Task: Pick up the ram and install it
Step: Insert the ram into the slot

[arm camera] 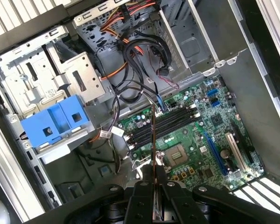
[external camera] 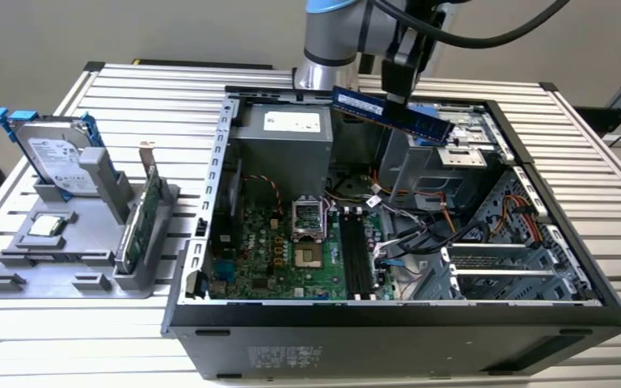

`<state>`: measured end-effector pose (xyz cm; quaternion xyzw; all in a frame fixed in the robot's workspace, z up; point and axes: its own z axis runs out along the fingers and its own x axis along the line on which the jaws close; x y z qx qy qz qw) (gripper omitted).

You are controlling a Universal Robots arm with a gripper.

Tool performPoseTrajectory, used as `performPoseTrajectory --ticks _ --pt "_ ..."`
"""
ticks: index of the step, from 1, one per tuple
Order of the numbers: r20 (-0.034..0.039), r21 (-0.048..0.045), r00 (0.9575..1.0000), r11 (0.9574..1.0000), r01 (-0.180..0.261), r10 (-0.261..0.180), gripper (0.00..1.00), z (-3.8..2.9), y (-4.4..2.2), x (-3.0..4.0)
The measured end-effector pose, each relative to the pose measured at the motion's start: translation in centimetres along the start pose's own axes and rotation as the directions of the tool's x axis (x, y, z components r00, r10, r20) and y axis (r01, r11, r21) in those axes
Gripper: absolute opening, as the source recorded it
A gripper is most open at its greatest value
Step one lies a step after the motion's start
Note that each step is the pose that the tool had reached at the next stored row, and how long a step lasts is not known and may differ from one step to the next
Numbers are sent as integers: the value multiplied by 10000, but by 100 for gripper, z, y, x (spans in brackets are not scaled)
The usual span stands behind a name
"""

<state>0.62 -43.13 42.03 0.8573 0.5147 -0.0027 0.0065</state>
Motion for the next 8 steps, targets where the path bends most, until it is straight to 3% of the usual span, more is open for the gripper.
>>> performPoseTrajectory --ticks 8 --pt "2 2 9998 9998 -202 202 0 0 0 0"
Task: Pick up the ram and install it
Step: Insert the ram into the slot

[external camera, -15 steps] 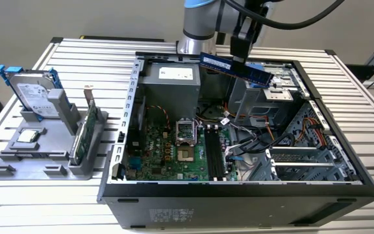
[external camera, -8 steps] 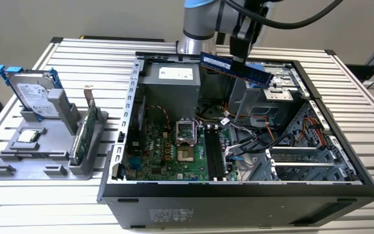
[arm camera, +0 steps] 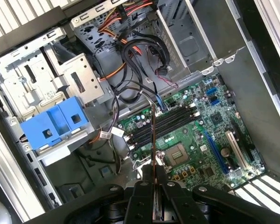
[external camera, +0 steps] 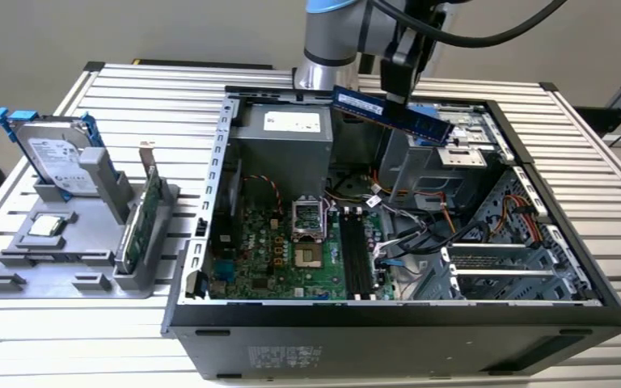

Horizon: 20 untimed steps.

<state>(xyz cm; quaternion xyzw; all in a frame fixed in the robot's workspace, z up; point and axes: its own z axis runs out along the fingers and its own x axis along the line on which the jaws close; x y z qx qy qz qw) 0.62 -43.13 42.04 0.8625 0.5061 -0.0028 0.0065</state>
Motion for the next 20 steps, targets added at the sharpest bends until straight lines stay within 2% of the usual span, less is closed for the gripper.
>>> performPoseTrajectory --ticks 20 --pt "4 6 9988 9988 -489 489 0 0 0 0"
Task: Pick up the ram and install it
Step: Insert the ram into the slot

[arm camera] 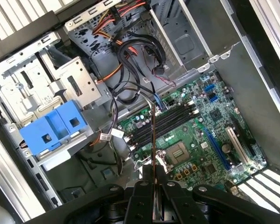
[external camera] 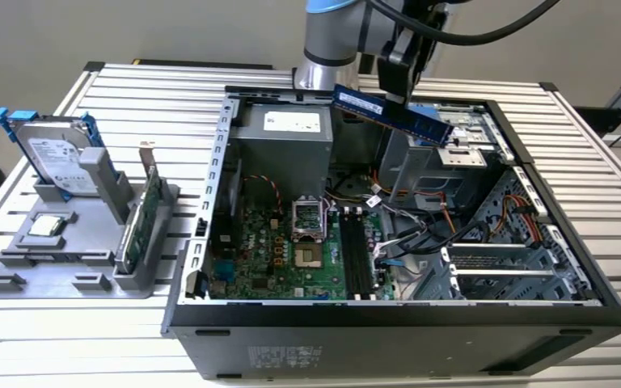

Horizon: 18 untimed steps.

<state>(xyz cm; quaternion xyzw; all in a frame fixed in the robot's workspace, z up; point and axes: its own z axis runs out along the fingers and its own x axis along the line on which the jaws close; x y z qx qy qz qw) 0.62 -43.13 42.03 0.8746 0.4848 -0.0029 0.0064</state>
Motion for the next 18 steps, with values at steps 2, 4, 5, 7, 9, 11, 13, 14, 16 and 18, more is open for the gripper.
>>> performPoseTrajectory --ticks 2,4,5,7,9,11,13,14,16,18 --pt "0 0 10000 10000 -49 49 0 0 0 0" --pt "1 1 10000 10000 -98 98 0 0 0 0" --pt "2 1 9999 9999 -125 125 0 0 0 0" --pt "2 2 9998 9998 -200 200 0 0 0 0" --pt "3 3 9996 9996 -288 288 0 0 0 0" --pt "4 5 9993 9993 -375 375 0 0 0 0" --pt "4 5 9989 9989 -476 476 0 0 0 0" --pt "5 6 9986 9986 -534 534 0 0 0 0" --pt "6 7 9979 9979 -649 649 0 0 0 0" --pt "7 8 9971 9971 -757 757 0 0 0 0"
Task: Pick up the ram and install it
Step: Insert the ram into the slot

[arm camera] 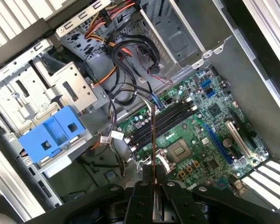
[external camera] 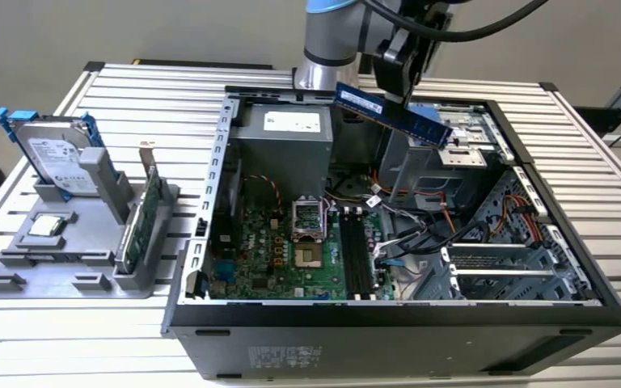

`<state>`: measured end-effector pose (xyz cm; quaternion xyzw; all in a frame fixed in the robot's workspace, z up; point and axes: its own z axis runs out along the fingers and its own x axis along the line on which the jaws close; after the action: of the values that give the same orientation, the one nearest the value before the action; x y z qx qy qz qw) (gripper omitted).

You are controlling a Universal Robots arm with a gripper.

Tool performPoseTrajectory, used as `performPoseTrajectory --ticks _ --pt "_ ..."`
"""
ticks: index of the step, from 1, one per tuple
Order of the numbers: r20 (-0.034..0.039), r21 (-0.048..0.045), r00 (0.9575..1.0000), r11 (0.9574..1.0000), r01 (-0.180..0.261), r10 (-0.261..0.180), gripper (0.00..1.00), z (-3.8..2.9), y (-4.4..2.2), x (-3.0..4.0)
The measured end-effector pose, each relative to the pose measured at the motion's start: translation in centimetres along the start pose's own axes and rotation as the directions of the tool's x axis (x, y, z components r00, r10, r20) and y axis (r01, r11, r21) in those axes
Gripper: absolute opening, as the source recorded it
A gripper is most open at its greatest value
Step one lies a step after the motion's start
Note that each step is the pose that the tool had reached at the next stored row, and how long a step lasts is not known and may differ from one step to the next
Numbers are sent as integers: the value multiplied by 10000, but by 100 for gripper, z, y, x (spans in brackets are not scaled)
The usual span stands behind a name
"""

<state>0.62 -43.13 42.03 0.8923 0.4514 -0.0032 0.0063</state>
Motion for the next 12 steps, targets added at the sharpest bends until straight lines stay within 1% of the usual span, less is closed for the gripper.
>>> performPoseTrajectory --ticks 12 --pt "5 6 9985 9985 -539 539 0 0 0 0"
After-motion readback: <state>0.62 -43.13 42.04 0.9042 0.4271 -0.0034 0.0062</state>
